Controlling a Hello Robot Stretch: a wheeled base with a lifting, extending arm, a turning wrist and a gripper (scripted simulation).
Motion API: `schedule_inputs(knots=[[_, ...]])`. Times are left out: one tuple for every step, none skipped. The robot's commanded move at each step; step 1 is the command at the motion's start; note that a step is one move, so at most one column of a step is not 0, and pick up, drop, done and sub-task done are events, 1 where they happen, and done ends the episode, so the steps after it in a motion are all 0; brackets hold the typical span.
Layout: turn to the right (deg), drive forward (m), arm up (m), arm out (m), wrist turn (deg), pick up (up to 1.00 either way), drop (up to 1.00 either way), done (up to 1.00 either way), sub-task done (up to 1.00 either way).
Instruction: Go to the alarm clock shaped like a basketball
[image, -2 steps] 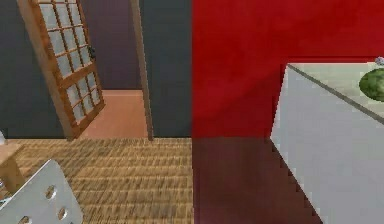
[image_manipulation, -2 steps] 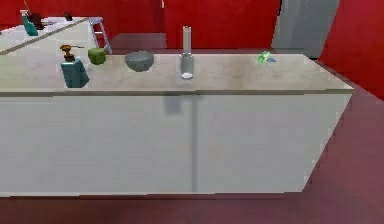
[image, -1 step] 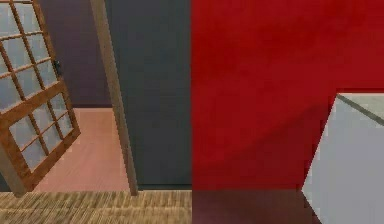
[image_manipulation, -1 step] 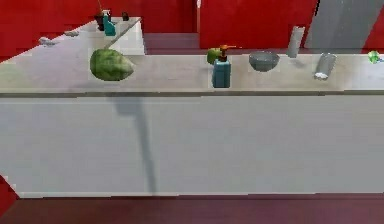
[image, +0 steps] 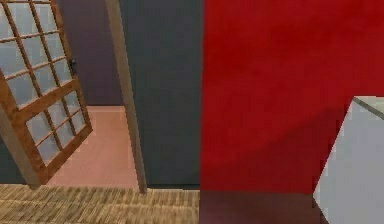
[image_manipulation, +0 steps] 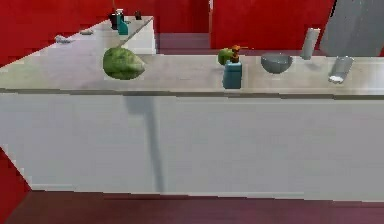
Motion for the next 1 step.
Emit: schedule_inputs(knots=[[0.0,0.2,0.0,0.0,0.0,0.0,0.0,0.0,0.0]])
